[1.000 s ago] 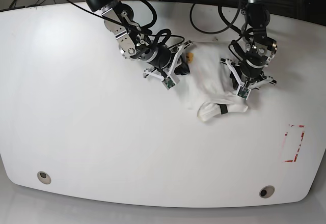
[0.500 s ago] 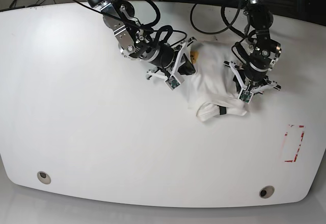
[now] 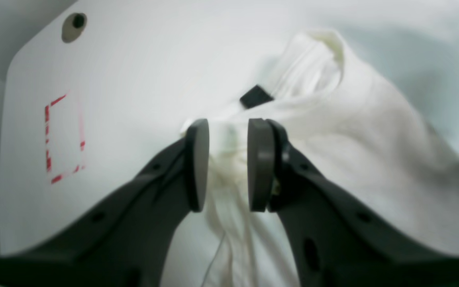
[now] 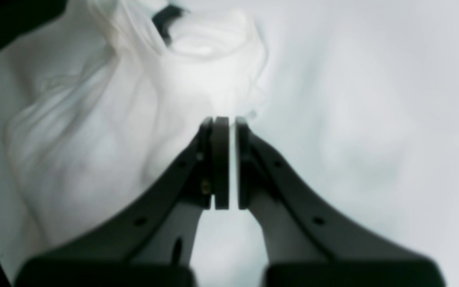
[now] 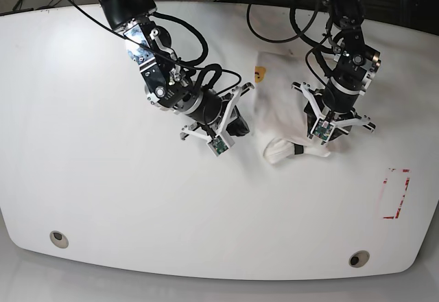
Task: Layout the t-shirt on the table in an organized manner, then fold the t-shirt properly
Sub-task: 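Press the right gripper onto the bundle while the left gripper holds it, then drag the shirt bundle with the left gripper away from the right gripper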
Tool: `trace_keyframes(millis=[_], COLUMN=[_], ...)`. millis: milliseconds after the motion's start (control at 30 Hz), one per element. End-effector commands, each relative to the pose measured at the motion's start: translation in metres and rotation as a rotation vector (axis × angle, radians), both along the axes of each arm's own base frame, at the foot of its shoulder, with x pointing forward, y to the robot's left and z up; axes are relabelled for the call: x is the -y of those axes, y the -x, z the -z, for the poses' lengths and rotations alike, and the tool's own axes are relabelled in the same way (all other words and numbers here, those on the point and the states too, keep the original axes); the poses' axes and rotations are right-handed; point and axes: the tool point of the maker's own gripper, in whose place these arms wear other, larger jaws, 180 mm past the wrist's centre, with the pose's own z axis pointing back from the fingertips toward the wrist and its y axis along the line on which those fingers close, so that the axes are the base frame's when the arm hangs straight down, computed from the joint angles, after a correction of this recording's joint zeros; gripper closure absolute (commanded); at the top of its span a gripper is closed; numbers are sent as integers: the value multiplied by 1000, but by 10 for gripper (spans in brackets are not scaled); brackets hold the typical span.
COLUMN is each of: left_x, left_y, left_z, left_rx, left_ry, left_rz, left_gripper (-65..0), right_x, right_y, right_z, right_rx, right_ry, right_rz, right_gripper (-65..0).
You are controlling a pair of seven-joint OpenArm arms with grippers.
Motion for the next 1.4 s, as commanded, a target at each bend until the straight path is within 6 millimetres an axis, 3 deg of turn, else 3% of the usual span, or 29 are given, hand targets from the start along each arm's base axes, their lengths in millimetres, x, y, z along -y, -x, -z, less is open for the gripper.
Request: trace_keyframes(millis=[0, 167, 400, 500, 633, 833, 1200, 1367], left_x=[15, 49, 93, 102, 96, 86, 83, 68], left_y=[-3, 4, 14, 13, 5, -4, -9, -4], left_z=[-13, -10, -8, -14, -27, -30, 30, 59], left_rx=[45, 31, 46, 92, 187, 258, 155, 107], left_ry=[39, 92, 168, 217, 273, 307, 318, 318], left_rz=[50, 137, 221, 211, 128, 19, -41, -85], left_gripper=[-147, -147, -147, -147, -147, -147, -147, -147], right_x=[1, 10, 48, 58, 76, 96, 108, 110], right_y=[-12, -20, -35, -40, -46, -47, -43, -41], right_z=[-12, -12, -12, -14, -17, -13, -7, -5], right_rx=[44, 45, 56, 63, 71, 69, 55, 50], right_ry=[-11, -5, 19, 25, 30, 61, 73, 73], right_rz=[3, 29, 110, 133, 178, 200, 221, 224], right_gripper=[-19, -19, -19, -19, -19, -19, -18, -18])
